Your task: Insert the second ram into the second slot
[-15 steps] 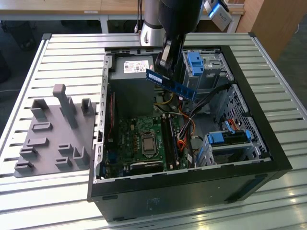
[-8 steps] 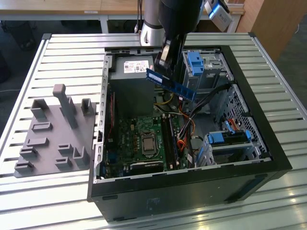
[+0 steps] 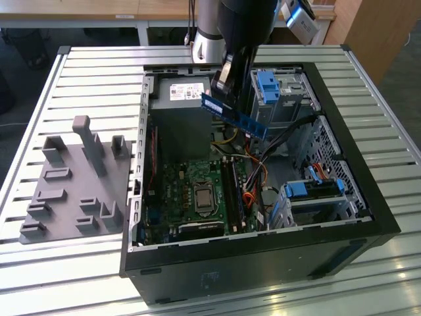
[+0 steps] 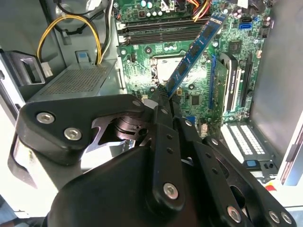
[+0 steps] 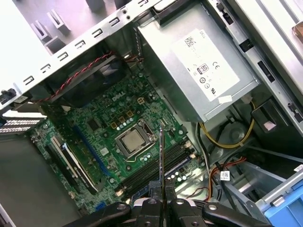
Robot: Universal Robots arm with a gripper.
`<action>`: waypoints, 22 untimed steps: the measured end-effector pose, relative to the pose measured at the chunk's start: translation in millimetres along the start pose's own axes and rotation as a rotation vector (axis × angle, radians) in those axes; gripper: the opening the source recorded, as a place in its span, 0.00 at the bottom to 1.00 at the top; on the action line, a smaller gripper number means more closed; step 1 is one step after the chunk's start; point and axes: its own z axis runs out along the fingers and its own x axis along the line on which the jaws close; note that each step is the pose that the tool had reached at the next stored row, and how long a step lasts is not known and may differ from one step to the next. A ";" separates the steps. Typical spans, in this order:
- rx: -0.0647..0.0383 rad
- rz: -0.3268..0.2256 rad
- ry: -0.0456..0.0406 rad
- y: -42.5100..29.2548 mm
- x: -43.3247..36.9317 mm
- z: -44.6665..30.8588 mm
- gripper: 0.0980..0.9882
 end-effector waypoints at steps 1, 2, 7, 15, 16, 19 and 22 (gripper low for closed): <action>0.000 0.006 -0.0002 0.0 0.0 0.0 0.04; 0.000 0.011 -0.0005 0.0 0.0 0.0 0.04; 0.000 0.040 -0.0015 0.0 0.0 0.1 0.04; 0.001 0.085 -0.0032 0.0 0.0 0.1 0.04; 0.001 0.090 -0.0035 0.0 0.0 0.1 0.04; 0.001 0.106 -0.0041 0.0 0.0 0.2 0.04; 0.001 0.122 -0.0046 0.0 0.0 0.2 0.04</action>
